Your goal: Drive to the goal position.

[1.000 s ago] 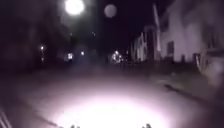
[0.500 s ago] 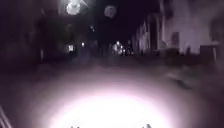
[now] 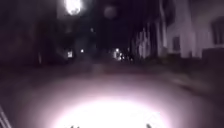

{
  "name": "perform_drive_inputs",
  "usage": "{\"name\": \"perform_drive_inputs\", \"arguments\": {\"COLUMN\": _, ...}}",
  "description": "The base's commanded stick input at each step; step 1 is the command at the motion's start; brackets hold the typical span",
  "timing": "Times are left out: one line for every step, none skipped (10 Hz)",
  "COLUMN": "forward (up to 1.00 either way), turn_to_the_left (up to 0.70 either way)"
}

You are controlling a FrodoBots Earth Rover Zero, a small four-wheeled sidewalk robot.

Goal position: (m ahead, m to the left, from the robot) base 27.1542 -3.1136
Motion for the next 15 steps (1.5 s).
{"name": "perform_drive_inputs", "arguments": {"forward": 0.70, "turn_to_the_left": 0.00}}
{"name": "perform_drive_inputs", "arguments": {"forward": 0.70, "turn_to_the_left": 0.00}}
{"name": "perform_drive_inputs", "arguments": {"forward": 0.70, "turn_to_the_left": 0.00}}
{"name": "perform_drive_inputs", "arguments": {"forward": 0.70, "turn_to_the_left": 0.00}}
{"name": "perform_drive_inputs", "arguments": {"forward": 0.72, "turn_to_the_left": 0.00}}
{"name": "perform_drive_inputs", "arguments": {"forward": 0.79, "turn_to_the_left": 0.00}}
{"name": "perform_drive_inputs", "arguments": {"forward": 0.85, "turn_to_the_left": 0.00}}
{"name": "perform_drive_inputs", "arguments": {"forward": 0.93, "turn_to_the_left": 0.00}}
{"name": "perform_drive_inputs", "arguments": {"forward": 1.00, "turn_to_the_left": 0.00}}
{"name": "perform_drive_inputs", "arguments": {"forward": 1.00, "turn_to_the_left": 0.00}}
{"name": "perform_drive_inputs", "arguments": {"forward": 1.00, "turn_to_the_left": 0.00}}
{"name": "perform_drive_inputs", "arguments": {"forward": 1.00, "turn_to_the_left": 0.00}}
{"name": "perform_drive_inputs", "arguments": {"forward": 1.00, "turn_to_the_left": 0.00}}
{"name": "perform_drive_inputs", "arguments": {"forward": 1.00, "turn_to_the_left": 0.00}}
{"name": "perform_drive_inputs", "arguments": {"forward": 1.00, "turn_to_the_left": 0.00}}
